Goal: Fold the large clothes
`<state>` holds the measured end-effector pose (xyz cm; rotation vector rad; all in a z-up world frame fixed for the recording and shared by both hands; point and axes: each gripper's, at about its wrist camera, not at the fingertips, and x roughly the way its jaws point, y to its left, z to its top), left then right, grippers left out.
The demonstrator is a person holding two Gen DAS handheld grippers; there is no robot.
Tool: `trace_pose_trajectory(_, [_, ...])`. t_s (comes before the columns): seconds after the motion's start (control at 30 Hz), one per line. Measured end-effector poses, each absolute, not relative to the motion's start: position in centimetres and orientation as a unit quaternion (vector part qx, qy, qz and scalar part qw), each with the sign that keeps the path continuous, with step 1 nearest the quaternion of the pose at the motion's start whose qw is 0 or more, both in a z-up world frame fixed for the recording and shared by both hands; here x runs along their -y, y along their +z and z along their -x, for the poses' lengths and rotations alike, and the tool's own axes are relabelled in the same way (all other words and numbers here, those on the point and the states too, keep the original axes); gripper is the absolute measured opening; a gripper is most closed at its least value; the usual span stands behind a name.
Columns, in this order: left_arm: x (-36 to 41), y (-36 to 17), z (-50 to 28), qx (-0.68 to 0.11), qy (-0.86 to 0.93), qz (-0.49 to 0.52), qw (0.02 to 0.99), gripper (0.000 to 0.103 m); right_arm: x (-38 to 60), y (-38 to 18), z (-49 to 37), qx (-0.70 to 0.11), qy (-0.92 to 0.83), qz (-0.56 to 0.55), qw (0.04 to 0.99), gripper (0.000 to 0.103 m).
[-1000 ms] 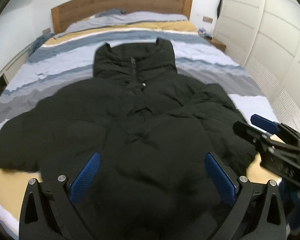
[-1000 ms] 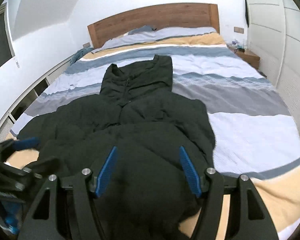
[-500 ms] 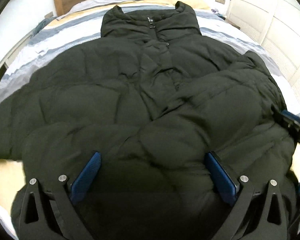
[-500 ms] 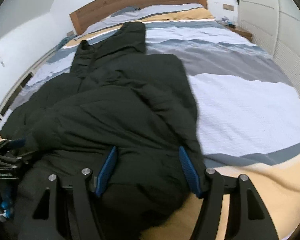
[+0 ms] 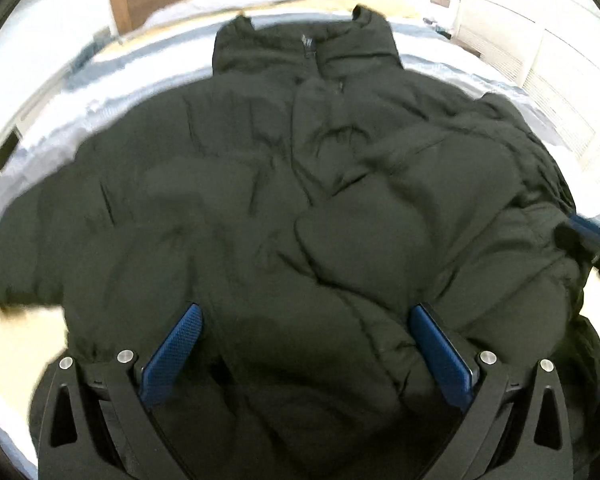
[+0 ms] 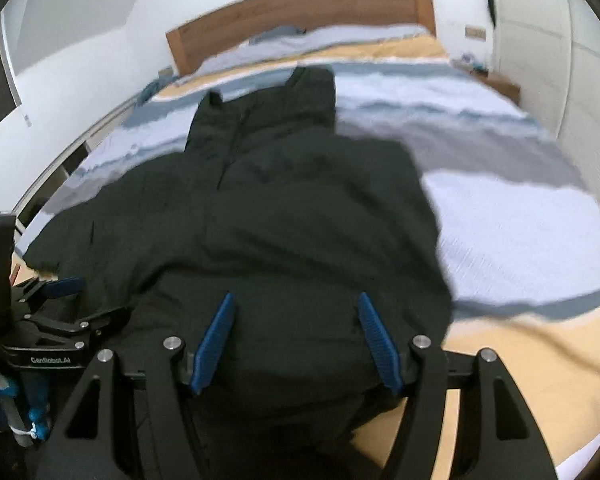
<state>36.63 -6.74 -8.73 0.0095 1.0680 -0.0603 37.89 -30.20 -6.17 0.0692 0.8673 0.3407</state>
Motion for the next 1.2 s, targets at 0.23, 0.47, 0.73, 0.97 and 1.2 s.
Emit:
trace_pose_trajectory(0.23, [5.6, -6.3, -34.1, -0.492, -0.031, -0.001, 0.870, 0.102, 31.0, -6.5, -35.7, -0.433, 0.131, -0.048, 0.890, 0.063])
trace_pose_trajectory(0.47, [3.9, -3.3, -28.3, -0.467, -0.039, -0.005, 0.883, 0.102, 31.4, -3.4, -30.6, -0.421, 0.113, -0.063, 0.898, 0.063])
trace_pose_trajectory(0.73, [1.0, -0.2, -21.0, -0.451, -0.033, -0.007, 0.892, 0.102, 30.4, -0.8, -23.4, -0.402, 0.113, -0.094, 0.904, 0.063])
trace_pose_trajectory(0.97, [-2.5, 1.3, -15.8, -0.438, -0.032, 0.019, 0.898, 0.102, 29.4, 0.1, -18.0, -0.399, 0.104, -0.116, 0.903, 0.063])
trace_pose_trajectory(1.2, [-6.3, 2.7, -11.6, -0.426, -0.013, 0.043, 0.903, 0.102, 28.9, 2.0, -14.9, -0.386, 0.093, -0.116, 0.911, 0.063])
